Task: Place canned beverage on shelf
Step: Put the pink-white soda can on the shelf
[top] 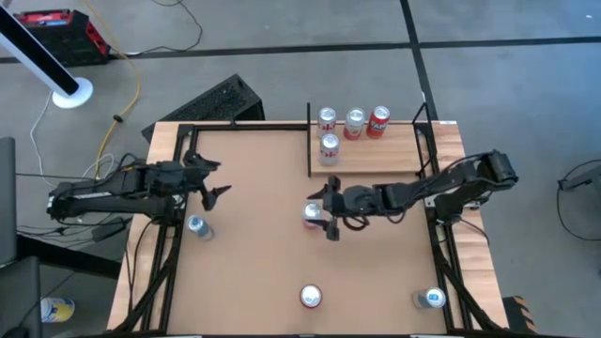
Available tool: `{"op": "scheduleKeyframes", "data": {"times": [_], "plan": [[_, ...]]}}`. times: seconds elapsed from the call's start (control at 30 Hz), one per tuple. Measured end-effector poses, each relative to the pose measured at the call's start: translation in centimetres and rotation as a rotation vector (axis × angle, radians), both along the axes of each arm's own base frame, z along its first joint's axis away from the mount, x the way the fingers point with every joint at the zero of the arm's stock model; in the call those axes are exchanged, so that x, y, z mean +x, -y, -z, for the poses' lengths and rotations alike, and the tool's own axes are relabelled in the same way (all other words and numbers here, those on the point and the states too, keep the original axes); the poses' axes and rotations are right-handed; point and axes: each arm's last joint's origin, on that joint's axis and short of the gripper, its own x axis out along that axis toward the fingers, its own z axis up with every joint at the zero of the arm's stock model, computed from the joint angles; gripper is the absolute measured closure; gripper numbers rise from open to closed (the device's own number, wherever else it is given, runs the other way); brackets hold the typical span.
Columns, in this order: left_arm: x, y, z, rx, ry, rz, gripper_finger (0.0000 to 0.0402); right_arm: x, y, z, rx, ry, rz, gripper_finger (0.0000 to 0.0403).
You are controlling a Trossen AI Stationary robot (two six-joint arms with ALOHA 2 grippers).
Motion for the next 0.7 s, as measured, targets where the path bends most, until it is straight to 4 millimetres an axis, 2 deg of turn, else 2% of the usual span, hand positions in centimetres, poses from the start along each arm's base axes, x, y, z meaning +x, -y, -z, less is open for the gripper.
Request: {"op": "scheduleKeyframes", "data": {"times": [0.13,0.33,0.57,0.7], "plan": [[-0.1,-0.1,0.0,0.001,0.001,-0.037,0.0019,0.3,0.0,-0.9,-0.003,-0.060,0.003,0.0034],[-0.1,-0.1,0.0,-0.006,0.005,-0.038,0.0019,0.6,-0.4,-2.0,0.049,-0.098,-0.058,0.0030],[-0.1,-0.1,0.1,-0.014,0.003,-0.042,0.0019,0.5,0.3,-1.8,0.017,-0.152,-0.057,0.0030],[-0.1,-0.1,0.1,-0.013,0.003,-0.043,0.0019,0.4,1.4,-1.4,-0.011,-0.200,-0.134,0.0030]]}}
